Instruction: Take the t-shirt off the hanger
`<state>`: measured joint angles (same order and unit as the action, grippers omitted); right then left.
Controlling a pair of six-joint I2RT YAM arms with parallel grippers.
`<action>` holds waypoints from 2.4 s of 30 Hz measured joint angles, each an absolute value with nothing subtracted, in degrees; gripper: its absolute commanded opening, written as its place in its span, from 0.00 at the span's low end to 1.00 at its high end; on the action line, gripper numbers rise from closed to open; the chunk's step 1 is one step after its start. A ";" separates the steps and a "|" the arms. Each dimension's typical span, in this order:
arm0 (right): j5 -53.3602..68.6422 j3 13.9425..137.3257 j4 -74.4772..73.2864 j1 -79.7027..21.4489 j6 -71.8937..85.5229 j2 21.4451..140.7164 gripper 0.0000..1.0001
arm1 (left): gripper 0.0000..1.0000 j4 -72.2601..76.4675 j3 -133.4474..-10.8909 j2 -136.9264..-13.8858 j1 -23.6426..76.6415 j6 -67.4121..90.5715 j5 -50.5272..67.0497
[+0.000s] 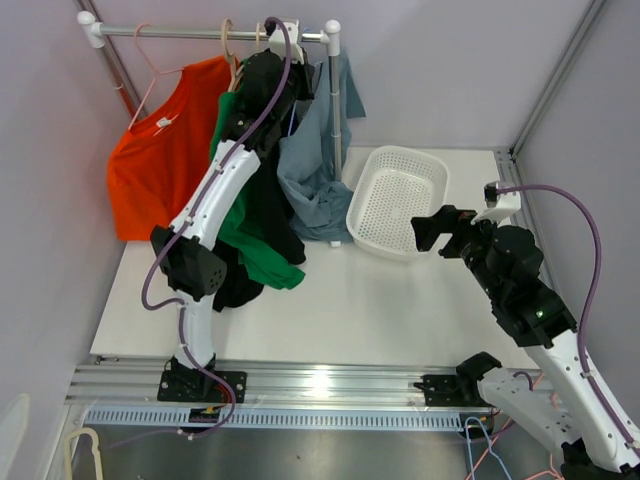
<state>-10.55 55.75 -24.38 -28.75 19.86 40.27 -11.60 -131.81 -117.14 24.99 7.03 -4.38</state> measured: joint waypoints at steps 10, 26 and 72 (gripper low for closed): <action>-9.10 55.75 -24.58 -28.75 19.88 40.73 0.99 | 0.01 -14.48 -132.70 -116.36 25.06 5.98 -5.41; 7.11 56.53 -23.11 -34.83 16.19 48.21 0.99 | 0.01 -25.56 -122.85 -94.15 27.62 14.79 -16.67; -14.63 45.01 2.98 -74.28 17.17 71.31 0.00 | 0.00 -53.17 -104.71 -60.47 48.95 29.17 -26.22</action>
<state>-14.63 45.01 2.98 -74.28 17.17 71.31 -53.17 -104.71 -60.47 48.95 29.17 -26.22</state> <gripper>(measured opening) 0.024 0.026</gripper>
